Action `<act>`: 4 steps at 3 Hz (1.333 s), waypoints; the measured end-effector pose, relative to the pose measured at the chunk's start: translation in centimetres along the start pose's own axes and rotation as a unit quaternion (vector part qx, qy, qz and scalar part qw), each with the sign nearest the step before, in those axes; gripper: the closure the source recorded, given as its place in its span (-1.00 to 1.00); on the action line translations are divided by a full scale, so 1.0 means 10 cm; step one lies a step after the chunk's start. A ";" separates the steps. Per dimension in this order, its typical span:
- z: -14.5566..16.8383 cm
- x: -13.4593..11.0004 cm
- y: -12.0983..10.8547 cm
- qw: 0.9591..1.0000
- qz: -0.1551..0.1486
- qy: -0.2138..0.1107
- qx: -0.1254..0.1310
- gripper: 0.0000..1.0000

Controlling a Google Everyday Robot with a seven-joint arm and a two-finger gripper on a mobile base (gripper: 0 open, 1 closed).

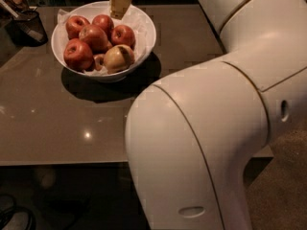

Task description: Pick apple from white bowl

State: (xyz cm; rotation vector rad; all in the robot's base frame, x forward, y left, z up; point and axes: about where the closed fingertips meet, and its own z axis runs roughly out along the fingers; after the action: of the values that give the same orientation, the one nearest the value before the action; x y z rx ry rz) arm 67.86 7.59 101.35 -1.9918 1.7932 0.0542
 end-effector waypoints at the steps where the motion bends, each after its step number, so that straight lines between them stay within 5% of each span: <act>1: 0.00 0.00 0.00 1.000 0.000 0.000 0.000 -0.29; 2: 0.00 0.00 0.00 1.000 0.000 0.000 0.000 -0.77; 3: 0.00 0.00 0.00 1.000 0.000 0.000 0.000 -1.00; 4: 0.00 0.00 0.00 1.000 0.000 0.000 0.000 -1.00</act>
Offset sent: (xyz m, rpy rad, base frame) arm 0.0000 0.0000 0.0000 0.0000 0.0000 0.0000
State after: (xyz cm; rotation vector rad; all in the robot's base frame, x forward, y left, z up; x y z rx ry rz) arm 67.87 7.60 101.35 -1.9917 1.7931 0.0542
